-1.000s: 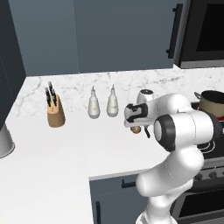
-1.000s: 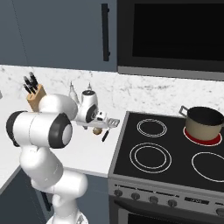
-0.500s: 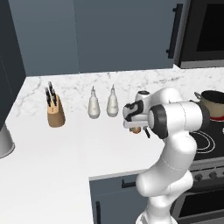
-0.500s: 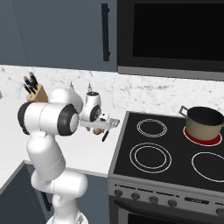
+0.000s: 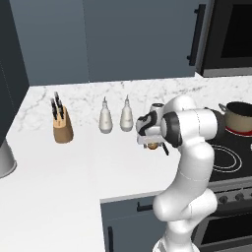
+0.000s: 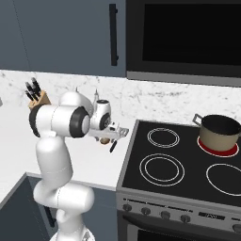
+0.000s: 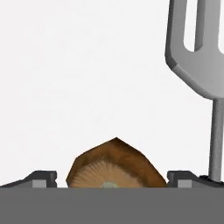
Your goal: Put the lemon and mushroom in the pot. Retrieve the spatula and lightly stir the vegetables in the pot.
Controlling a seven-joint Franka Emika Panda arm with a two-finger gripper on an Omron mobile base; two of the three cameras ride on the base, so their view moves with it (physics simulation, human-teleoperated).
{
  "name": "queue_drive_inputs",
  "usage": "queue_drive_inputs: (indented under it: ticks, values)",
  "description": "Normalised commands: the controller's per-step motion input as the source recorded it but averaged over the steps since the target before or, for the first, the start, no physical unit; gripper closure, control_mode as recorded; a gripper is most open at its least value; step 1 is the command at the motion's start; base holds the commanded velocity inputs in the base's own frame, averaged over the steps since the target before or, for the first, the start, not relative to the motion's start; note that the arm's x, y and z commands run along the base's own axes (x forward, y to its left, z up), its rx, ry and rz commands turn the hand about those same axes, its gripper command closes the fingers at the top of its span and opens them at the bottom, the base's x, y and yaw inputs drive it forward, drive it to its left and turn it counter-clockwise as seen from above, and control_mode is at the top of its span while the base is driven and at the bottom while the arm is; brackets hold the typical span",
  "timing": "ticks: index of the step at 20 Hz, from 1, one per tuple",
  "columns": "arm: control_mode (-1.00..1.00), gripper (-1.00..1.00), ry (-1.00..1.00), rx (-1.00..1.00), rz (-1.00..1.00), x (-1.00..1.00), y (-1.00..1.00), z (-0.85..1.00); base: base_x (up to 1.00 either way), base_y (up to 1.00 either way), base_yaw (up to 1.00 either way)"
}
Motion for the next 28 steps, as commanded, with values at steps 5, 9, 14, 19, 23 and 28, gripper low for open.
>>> queue_drive_inputs:
  ticks: [5, 9, 14, 19, 23, 28]
  values:
    - [-1.0, 1.0, 0.05, 0.0, 0.0, 0.13, 0.0, -0.22, 0.0, 0.0, 0.0]
    - [-1.0, 1.0, 0.08, 0.0, 0.0, 0.03, -0.01, -0.25, 0.0, 0.0, 0.0]
    - [-1.0, 1.0, 0.03, 0.0, 0.0, -0.01, -0.01, -0.12, 0.0, 0.0, 0.0]
    - [-1.0, 1.0, -0.09, 0.0, 0.02, -0.38, 0.0, 0.05, 0.0, 0.0, 0.0]
    - [-1.0, 1.0, -0.17, 0.0, 0.05, -0.98, 0.0, 0.33, 0.0, 0.0, 0.0]
    - [-1.0, 1.0, -0.13, 0.01, 0.07, -0.99, 0.0, 0.7, 0.0, 0.0, 0.0]
